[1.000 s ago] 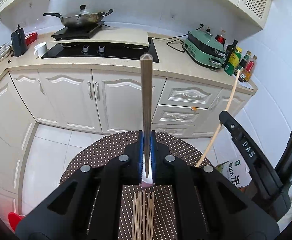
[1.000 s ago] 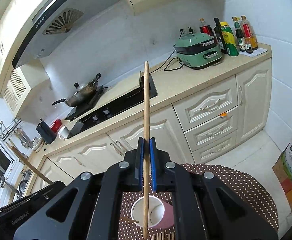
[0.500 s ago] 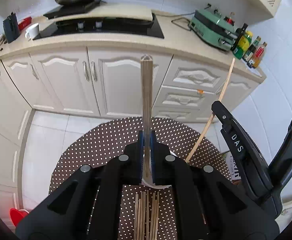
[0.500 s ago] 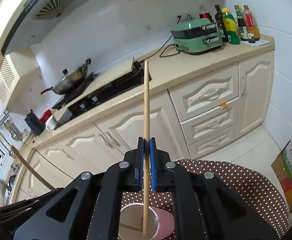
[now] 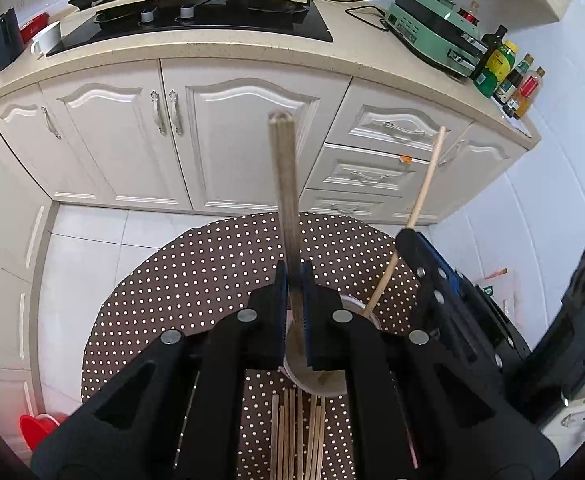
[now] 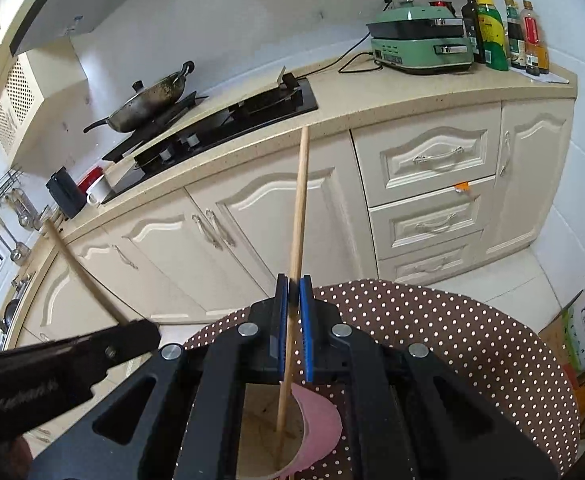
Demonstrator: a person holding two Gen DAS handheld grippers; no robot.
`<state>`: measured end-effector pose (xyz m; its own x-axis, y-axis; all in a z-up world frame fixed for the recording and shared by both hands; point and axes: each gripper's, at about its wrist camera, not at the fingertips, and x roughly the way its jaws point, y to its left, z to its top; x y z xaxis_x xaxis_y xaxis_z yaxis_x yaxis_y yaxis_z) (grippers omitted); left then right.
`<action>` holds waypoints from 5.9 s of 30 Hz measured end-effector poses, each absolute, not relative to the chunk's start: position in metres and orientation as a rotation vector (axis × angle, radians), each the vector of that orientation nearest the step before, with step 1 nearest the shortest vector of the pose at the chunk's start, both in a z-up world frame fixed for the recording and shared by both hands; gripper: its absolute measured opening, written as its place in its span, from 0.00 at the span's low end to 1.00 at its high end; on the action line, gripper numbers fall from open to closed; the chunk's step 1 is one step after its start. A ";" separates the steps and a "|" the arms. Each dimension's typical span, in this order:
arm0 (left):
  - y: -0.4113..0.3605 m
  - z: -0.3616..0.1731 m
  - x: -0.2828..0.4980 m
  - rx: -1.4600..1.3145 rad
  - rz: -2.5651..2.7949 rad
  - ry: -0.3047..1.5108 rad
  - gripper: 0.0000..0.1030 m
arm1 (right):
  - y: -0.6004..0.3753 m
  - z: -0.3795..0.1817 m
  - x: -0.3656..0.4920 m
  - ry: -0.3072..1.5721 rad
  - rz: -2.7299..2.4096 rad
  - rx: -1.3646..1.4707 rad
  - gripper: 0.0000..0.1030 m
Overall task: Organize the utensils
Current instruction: 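Lower the left tool's chopstick into the pink cup and open while the right tool releases its own, then move both open tools back down to the chopstick bundle, then close the left tool on a single chopstick while the right tool grasps another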
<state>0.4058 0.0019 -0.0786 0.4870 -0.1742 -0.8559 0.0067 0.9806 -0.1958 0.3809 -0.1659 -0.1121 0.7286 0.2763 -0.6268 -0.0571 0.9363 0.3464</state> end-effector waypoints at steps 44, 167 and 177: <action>0.009 -0.097 0.365 -0.129 -0.080 1.028 0.53 | -0.180 -0.108 0.338 0.819 0.209 0.242 0.62; 0.007 -0.230 0.240 -0.017 -0.050 1.302 0.76 | -0.126 -0.226 0.228 1.290 0.166 0.027 0.06; -0.003 -0.236 0.289 0.022 -0.014 1.377 0.77 | -0.136 -0.232 0.227 1.298 0.150 0.018 0.06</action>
